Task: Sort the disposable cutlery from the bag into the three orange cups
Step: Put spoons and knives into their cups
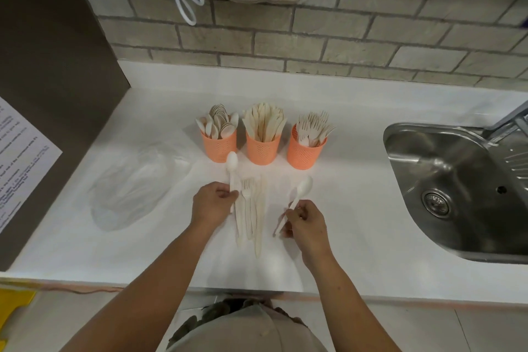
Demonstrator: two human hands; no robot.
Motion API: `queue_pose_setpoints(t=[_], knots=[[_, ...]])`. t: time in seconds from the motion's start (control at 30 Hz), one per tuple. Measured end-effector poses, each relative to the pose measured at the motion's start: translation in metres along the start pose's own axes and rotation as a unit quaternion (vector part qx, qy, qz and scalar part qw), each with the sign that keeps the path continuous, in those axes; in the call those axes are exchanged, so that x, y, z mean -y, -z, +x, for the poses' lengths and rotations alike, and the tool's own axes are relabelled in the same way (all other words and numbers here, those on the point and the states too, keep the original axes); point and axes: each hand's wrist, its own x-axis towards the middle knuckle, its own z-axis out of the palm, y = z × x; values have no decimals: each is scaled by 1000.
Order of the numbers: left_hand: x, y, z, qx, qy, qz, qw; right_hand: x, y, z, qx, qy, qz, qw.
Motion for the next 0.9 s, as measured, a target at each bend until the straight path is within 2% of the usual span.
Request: queue_pose_setpoints(t=[0.1,0.33,0.53,0.63,0.73,0.77,0.83,0.9], knots=[[-1,4,-16,15,1,-86,996,3,0,-3,56,6,29,998],[-4,4,-28,-34,-29,-89,995,5,-19,0,67,8,4,998],[-10,-13,-53,70,-57,-131,987,18,-28,-8,75,-48,183,979],[-14,-21,-63,98,-79,-106,986,21,-35,-12,110,-19,219,969],[-21,-22,-64,133,-58,-131,981,22,-36,-11,100,8,242,965],[-24,-22,-64,155,-30,-184,970,23,-36,-9,98,13,250,963],[-30,-22,-63,199,47,-338,919,27,-35,-5,106,15,268,957],[-36,-20,-62,217,96,-421,875,31,-35,-1,112,7,287,951]])
